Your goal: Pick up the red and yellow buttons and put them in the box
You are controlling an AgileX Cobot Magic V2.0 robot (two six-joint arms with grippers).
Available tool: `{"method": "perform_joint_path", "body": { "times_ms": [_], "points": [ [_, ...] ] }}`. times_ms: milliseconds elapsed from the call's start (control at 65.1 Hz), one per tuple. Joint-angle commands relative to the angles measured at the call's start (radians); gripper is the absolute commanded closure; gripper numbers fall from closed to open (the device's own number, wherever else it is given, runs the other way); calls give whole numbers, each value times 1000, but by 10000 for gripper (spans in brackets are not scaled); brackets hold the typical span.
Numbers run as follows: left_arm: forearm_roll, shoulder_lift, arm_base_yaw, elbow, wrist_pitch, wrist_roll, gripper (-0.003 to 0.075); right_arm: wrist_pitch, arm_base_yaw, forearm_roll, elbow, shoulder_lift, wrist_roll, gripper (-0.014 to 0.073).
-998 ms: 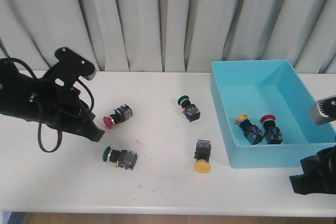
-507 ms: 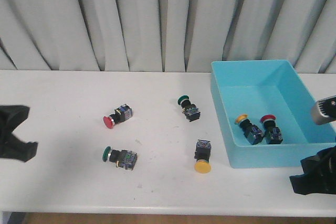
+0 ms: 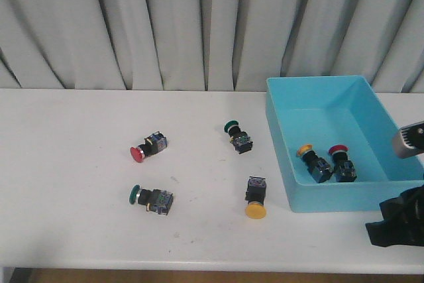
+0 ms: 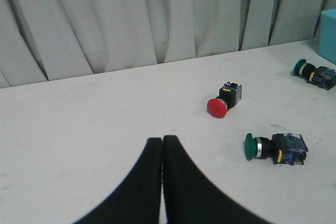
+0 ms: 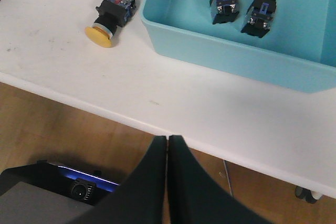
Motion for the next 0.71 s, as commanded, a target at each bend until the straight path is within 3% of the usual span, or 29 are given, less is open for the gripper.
{"method": "perform_joint_path", "body": {
  "times_ms": [0, 353, 691],
  "points": [
    [5, -74, 3, 9, -100, -14, 728, -37, 0, -4, -24, -12, -3, 601],
    [97, -220, 79, 166, -171, -220, 728, -26, 0, -4, -24, -12, -3, 601],
    [96, -220, 72, 170, -177, -157, 728, -26, 0, -4, -24, -12, -3, 601]
  ]
}}
